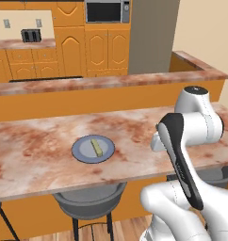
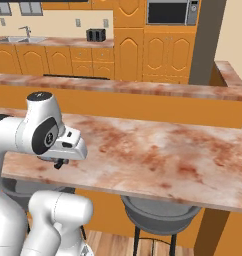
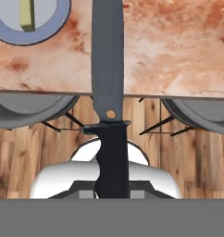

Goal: Retrieve the butter from the fridge and place it on a plate on the dining table. Then retrieve the butter knife by the fridge and place it near the plate.

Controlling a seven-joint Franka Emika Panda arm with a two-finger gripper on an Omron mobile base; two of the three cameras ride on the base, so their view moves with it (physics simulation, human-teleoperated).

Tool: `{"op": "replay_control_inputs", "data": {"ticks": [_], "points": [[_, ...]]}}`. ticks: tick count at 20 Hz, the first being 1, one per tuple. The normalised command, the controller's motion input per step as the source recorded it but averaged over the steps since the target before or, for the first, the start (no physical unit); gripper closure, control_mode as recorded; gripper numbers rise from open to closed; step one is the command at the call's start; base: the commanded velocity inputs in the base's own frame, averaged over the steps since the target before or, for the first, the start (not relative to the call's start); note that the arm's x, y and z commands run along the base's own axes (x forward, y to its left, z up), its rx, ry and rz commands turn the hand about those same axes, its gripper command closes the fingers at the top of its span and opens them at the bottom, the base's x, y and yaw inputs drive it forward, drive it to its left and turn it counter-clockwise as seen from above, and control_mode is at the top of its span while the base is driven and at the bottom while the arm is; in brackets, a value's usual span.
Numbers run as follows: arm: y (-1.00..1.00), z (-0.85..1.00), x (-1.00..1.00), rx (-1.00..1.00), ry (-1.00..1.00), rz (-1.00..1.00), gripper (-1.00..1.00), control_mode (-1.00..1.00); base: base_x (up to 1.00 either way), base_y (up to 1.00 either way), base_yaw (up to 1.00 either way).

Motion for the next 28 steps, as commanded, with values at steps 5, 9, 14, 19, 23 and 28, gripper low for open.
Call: {"op": "replay_control_inputs", "data": {"ticks": [5, 9, 14, 19, 23, 28], "points": [[0.00, 0.00, 0.00, 0.00, 0.00, 0.00, 1.00, 1.00, 0.00, 0.00, 0.00], [0.00, 0.00, 0.00, 0.00, 0.00, 0.00, 1.00, 1.00, 0.00, 0.00, 0.00], [0.13, -0.07, 0.53, 0.00, -0.02, 0.00, 1.00, -1.00, 0.02, 0.00, 0.00], [0.04, -0.19, 0.81, 0.03, -0.08, 0.00, 1.00, -1.00, 0.00, 0.00, 0.00], [0.02, -0.32, 0.66, 0.05, -0.02, 0.01, 1.00, -1.00, 0.00, 0.00, 0.00], [0.15, -0.36, 0.79, 0.01, 0.00, 0.00, 1.00, -1.00, 0.00, 0.00, 0.00]]}}
